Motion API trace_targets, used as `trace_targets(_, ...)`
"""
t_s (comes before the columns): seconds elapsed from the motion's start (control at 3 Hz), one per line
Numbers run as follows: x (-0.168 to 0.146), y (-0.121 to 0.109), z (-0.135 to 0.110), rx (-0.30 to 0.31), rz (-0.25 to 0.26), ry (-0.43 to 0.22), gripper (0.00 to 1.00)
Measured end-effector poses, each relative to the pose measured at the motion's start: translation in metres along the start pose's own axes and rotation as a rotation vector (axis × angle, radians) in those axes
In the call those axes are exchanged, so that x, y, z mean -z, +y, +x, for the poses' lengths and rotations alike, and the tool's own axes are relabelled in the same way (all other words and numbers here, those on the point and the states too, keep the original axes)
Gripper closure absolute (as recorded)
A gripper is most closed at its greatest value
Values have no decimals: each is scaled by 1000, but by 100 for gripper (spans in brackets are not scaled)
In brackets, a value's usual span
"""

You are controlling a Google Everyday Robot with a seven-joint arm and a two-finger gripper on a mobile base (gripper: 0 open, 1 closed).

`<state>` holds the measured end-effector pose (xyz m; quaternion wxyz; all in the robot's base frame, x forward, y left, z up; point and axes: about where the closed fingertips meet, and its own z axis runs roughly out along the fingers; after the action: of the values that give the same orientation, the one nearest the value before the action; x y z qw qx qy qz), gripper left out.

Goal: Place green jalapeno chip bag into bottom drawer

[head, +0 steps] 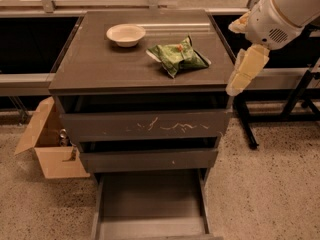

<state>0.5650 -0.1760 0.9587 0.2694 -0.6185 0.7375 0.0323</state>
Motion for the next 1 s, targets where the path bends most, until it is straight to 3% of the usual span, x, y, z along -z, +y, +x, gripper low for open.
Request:
trace_targets(0.33,0,0,0,0,0,0,0)
trace_targets(1.0,-27,-58,-26,18,106,-117,0)
